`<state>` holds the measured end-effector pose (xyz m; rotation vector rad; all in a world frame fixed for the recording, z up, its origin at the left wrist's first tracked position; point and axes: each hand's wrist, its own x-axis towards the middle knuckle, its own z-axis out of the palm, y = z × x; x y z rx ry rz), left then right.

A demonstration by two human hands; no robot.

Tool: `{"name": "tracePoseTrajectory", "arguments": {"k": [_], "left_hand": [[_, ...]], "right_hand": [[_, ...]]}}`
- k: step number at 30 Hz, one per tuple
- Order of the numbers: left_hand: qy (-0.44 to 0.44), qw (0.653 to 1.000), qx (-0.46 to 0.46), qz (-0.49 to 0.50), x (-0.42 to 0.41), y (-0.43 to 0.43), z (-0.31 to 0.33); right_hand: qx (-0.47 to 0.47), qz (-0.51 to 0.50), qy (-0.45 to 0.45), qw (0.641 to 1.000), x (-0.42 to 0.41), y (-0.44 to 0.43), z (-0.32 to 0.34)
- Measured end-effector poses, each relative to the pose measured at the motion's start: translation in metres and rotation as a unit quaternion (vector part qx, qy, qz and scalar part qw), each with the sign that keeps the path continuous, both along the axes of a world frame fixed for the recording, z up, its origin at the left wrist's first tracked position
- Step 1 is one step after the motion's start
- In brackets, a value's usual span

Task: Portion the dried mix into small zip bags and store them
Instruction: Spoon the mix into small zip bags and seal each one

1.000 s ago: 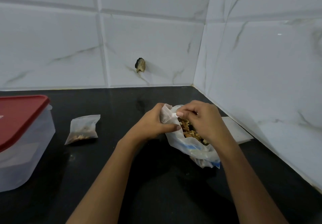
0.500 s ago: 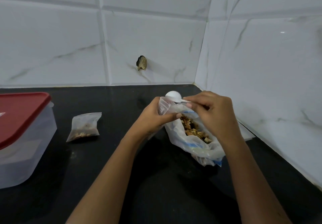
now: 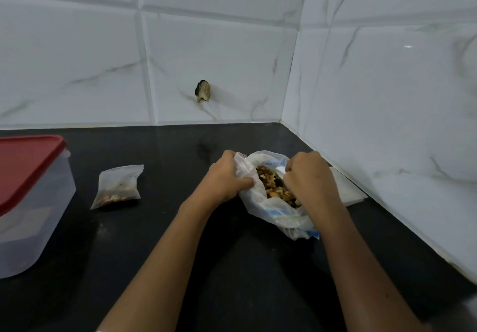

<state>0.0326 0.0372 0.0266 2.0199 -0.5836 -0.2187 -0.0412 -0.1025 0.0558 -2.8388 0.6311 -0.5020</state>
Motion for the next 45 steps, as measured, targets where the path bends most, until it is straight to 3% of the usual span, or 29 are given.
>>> {"name": "tracePoseTrajectory", "arguments": {"k": [8,15,18,20,24,30,36,42,45], "left_hand": [[0.024,1.000,0.016,0.002,0.000,0.000,-0.001],[0.090,0.994,-0.053,0.008,-0.002,-0.001,-0.003],[0.135,0.985,-0.104,0.015,-0.002,-0.002,-0.007],[0.154,0.979,-0.133,0.017,-0.001,-0.003,-0.010],[0.160,0.971,-0.175,0.001,-0.003,-0.006,-0.012],[0.128,0.982,-0.139,0.008,0.001,-0.005,-0.006],[0.072,0.991,-0.110,0.007,-0.002,-0.002,0.000],[-0.032,0.997,-0.075,0.012,-0.006,-0.004,0.008],[-0.045,0.997,-0.061,-0.013,-0.009,-0.004,0.009]], "right_hand": [[0.028,0.025,-0.004,0.999,0.005,-0.001,-0.005],[0.043,0.039,0.026,0.998,0.012,0.005,-0.012],[0.158,0.019,-0.009,0.987,0.012,-0.004,-0.009],[0.292,0.005,-0.036,0.956,0.012,-0.009,-0.008],[0.442,-0.059,-0.016,0.895,0.013,-0.014,-0.007],[0.538,-0.083,-0.046,0.837,0.009,-0.027,-0.009],[0.574,-0.073,-0.077,0.812,0.002,-0.036,-0.002],[0.573,-0.077,-0.104,0.810,-0.001,-0.038,-0.002],[0.603,-0.053,-0.127,0.786,-0.002,-0.041,-0.001]]}}
